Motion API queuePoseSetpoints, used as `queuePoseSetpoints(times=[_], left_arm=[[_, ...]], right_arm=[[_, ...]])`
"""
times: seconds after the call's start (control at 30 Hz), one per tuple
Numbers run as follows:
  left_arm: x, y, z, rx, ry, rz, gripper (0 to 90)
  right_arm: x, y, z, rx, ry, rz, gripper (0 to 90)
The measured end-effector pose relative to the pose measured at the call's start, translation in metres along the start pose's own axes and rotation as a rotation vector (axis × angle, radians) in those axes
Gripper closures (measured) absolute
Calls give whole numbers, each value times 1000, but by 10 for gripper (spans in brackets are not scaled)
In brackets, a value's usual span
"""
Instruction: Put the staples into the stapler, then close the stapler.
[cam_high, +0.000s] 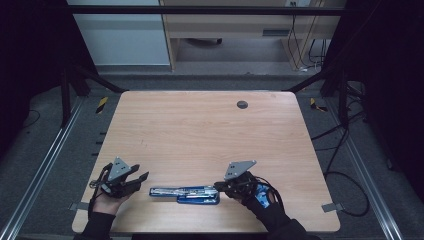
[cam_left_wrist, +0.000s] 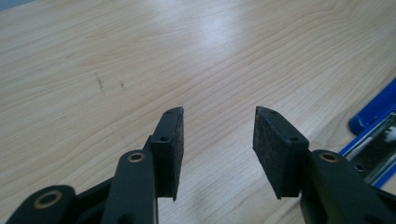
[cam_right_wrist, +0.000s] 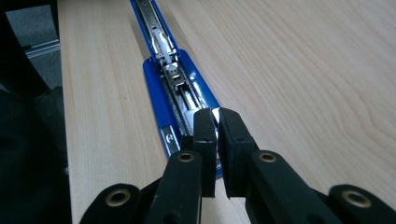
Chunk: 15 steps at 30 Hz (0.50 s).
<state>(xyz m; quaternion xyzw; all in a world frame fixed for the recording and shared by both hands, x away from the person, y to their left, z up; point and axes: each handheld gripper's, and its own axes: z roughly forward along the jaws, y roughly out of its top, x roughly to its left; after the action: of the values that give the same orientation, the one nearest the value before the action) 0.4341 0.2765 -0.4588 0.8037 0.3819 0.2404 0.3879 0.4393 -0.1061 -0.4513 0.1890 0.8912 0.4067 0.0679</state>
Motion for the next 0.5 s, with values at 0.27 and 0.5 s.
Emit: queuePoseSetpoints(times=[0.27, 0.5], left_arm=[[-6, 3, -2, -15, -45, 18, 553], [-8, 4, -3, -21, -94, 39, 502]], right_arm=[[6, -9, -1, -12, 7, 29, 900], [12, -16, 3, -5, 2, 36, 900]])
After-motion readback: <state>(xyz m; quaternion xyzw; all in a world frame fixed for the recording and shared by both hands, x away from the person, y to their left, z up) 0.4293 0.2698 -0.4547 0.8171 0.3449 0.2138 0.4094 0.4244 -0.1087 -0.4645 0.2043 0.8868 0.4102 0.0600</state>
